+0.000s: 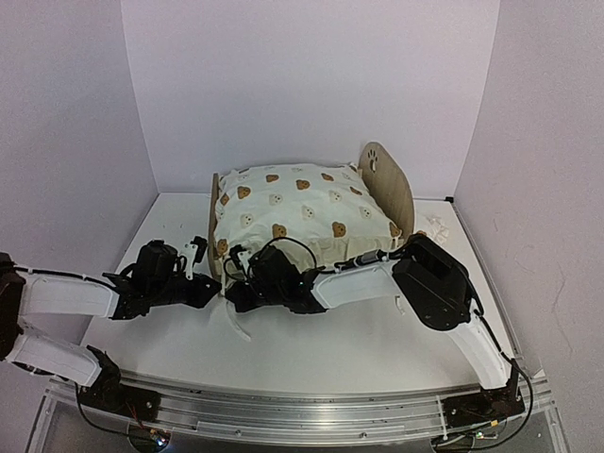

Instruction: Set up the pet bed

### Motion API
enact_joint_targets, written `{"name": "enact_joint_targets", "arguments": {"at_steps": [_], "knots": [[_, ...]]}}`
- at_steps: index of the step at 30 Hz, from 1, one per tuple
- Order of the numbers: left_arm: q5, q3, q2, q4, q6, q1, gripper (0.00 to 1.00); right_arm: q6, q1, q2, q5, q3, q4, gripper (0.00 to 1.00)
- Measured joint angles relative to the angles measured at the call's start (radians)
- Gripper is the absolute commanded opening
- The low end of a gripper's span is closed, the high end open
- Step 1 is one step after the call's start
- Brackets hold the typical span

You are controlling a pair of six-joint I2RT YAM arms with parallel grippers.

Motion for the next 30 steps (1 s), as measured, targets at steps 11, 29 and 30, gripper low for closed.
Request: {"name": "enact_joint_targets", "arguments": {"at_steps": [11,29,30], "knots": [[-0.034,-0.033,0.020,0.053,-0.001,-0.062,0.30,-0.035,-0.010,-0.034,0.063,-0.013,0.017,0.00],[-0.091,-0.035,0.139,0.259,0.047,-0.105,0.20,-0.040,-0.018,-0.098,0.118,-0.145,0.107,0.00],[-0.087,-0.033,0.139,0.255,0.052,-0.116,0.23,-0.039,-0.019,-0.103,0.120,-0.151,0.110,0.00]]}}
